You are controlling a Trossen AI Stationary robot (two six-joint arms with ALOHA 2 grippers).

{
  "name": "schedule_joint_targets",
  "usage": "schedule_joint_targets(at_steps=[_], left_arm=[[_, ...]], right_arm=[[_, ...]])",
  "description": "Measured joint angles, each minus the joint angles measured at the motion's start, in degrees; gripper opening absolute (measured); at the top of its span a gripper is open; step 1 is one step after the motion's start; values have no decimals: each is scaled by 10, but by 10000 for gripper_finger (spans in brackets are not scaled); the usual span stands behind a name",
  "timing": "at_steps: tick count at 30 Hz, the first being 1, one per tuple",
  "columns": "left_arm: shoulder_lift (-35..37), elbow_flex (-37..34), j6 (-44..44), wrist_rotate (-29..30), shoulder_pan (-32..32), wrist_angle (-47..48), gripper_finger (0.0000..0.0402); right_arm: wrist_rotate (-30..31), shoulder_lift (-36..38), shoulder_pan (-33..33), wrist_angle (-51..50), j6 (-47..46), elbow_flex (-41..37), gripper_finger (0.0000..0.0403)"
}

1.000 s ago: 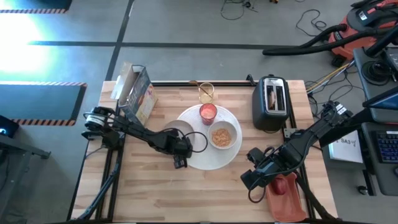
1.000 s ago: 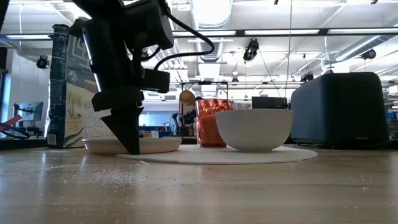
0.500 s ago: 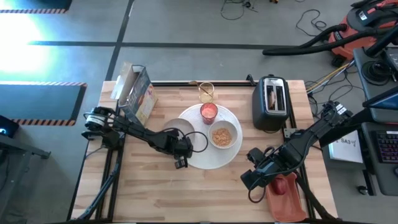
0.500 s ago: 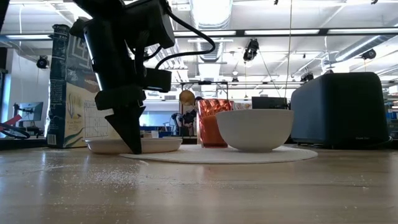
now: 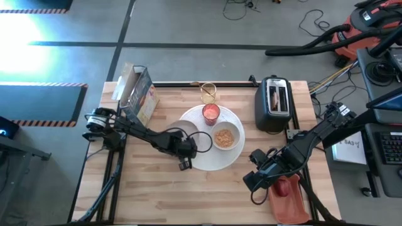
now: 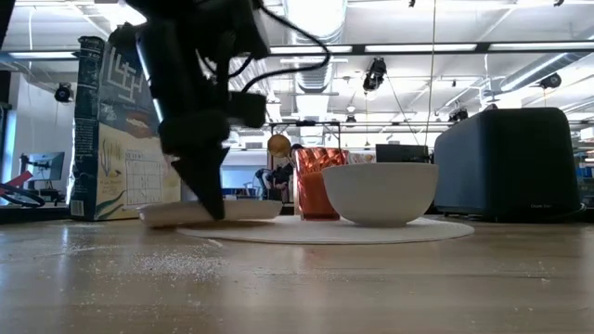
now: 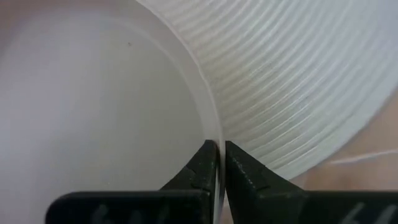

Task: Arrange a breakfast setting
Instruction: Adjust the plate

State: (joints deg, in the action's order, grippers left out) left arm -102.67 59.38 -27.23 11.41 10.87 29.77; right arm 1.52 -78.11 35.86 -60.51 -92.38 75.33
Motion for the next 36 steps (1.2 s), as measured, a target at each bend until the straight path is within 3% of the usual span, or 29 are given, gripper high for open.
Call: schedule_joint_targets(at_steps=[9, 22, 28, 36], left_arm=[[0, 45, 43, -3, 1, -12, 2], [-41, 51, 83, -32, 2, -77, 8], [-48, 64, 59, -39, 2, -75, 36], [-46, 87, 57, -38, 5, -47, 106]], right_arm=[[0, 0, 0, 0, 0, 0, 221], [0, 0, 0, 0, 0, 0, 221], [0, 0, 0, 0, 0, 0, 221], [0, 0, 0, 0, 0, 0, 221]])
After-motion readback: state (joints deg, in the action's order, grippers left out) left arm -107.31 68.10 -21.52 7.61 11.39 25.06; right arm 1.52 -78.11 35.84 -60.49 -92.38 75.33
